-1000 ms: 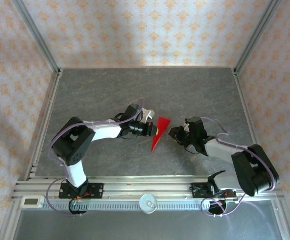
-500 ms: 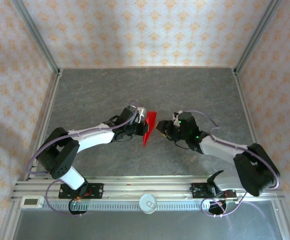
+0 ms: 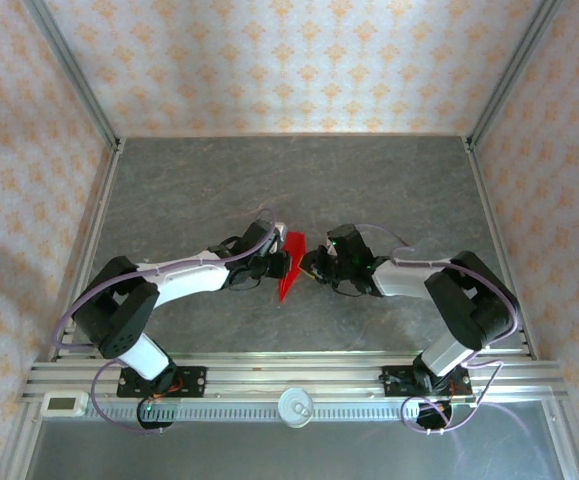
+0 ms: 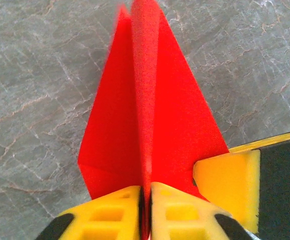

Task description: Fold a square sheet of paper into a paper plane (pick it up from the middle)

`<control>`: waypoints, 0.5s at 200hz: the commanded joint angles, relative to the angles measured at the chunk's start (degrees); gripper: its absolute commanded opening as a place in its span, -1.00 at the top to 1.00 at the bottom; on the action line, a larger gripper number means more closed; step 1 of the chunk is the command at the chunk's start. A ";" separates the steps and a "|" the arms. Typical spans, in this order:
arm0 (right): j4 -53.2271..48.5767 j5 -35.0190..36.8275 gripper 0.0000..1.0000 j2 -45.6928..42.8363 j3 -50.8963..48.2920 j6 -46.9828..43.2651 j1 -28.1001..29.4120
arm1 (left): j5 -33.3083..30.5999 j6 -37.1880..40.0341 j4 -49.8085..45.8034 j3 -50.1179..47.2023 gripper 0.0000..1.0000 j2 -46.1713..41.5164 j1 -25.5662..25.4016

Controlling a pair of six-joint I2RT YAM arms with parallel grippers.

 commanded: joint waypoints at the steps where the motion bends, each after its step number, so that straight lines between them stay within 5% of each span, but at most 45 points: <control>1: 2.98 -0.03 0.80 0.53 -0.16 0.80 0.19 | -1.00 0.03 -2.62 0.17 0.62 0.26 -0.48; 58: 4.11 0.22 0.91 2.46 -0.92 1.35 0.21 | -1.51 -0.69 -2.35 -0.03 0.28 -3.85 -0.87; 100: 4.22 0.07 0.92 2.93 -0.54 1.35 0.21 | -0.73 -0.44 -3.01 -0.70 0.25 -3.03 -0.83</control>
